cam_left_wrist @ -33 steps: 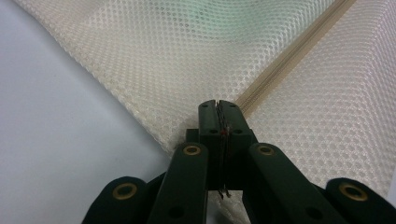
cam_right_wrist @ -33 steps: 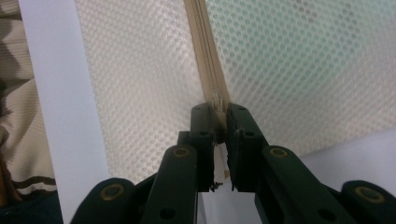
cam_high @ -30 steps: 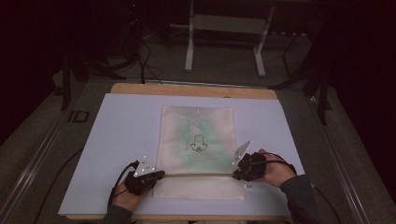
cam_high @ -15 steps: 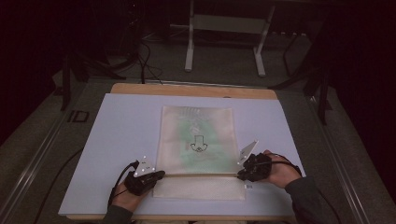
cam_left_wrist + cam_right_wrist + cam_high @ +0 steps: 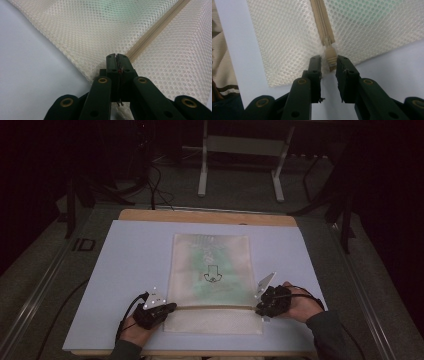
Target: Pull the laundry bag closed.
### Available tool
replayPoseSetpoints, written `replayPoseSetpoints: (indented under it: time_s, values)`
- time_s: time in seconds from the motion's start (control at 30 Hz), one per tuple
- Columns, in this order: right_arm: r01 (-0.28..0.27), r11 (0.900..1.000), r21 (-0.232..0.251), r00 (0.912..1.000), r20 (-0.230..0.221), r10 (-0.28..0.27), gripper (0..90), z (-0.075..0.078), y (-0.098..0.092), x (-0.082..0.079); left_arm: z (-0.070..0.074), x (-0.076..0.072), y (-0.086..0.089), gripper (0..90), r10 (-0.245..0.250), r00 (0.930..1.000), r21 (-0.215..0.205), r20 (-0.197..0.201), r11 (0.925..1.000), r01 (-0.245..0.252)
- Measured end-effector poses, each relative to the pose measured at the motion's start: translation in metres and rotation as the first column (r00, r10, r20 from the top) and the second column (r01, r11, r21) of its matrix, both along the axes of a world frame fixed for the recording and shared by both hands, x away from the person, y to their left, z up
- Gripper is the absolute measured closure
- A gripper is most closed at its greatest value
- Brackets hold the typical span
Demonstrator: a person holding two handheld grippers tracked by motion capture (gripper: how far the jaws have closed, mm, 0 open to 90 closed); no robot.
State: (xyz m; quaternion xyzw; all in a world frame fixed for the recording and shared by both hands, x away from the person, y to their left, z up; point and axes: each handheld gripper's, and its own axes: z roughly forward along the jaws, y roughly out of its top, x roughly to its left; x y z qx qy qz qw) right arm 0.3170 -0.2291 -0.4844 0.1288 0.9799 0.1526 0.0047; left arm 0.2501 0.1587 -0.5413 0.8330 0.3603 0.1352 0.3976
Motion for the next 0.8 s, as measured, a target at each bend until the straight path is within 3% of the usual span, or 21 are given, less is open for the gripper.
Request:
replayPoseSetpoints:
  time_s: [0.3, 0.7, 0.8]
  values:
    - [0.015, 0.999, 0.043, 0.9999, 0.007, -0.015, 70.0, 0.004, -0.007, -0.001, 0.0, 0.0, 0.0, 88.1, 0.0, 1.0, 0.001, 0.001, 1.0, 0.0]
    - [0.02, 0.994, 0.107, 0.9983, 0.052, -0.026, 65.6, 0.008, 0.0, -0.002, 0.0, 0.0, 0.0, 86.7, 0.005, 1.0, 0.002, 0.004, 1.0, -0.005]
    - [0.015, 0.995, 0.099, 0.9981, 0.058, -0.021, 64.9, 0.007, 0.004, -0.002, 0.0, 0.0, 0.0, 86.7, 0.004, 1.0, 0.0, 0.003, 1.0, -0.004]
